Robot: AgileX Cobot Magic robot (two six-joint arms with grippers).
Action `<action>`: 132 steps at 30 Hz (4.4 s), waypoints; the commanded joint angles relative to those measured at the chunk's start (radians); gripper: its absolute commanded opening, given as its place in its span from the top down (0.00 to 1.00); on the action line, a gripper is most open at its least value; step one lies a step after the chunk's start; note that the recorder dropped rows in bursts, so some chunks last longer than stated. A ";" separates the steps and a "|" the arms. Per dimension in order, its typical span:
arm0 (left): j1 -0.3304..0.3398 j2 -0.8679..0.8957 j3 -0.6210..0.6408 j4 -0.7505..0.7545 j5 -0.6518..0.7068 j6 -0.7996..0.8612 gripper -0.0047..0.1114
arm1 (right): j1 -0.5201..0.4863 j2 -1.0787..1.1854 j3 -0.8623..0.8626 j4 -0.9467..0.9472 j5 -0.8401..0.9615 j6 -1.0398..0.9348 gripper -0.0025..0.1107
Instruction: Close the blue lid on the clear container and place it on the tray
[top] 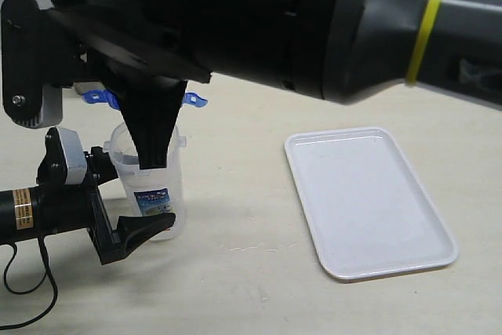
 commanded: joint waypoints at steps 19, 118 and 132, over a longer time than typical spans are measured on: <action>0.000 0.002 0.000 -0.005 -0.009 -0.002 0.05 | 0.047 -0.009 0.002 0.021 0.059 -0.045 0.94; -0.002 0.002 0.000 -0.011 -0.009 -0.007 0.05 | 0.047 0.107 0.002 0.305 0.192 -0.163 0.51; -0.002 0.002 0.000 -0.013 -0.009 -0.007 0.05 | 0.047 0.058 0.002 0.293 0.192 -0.152 0.51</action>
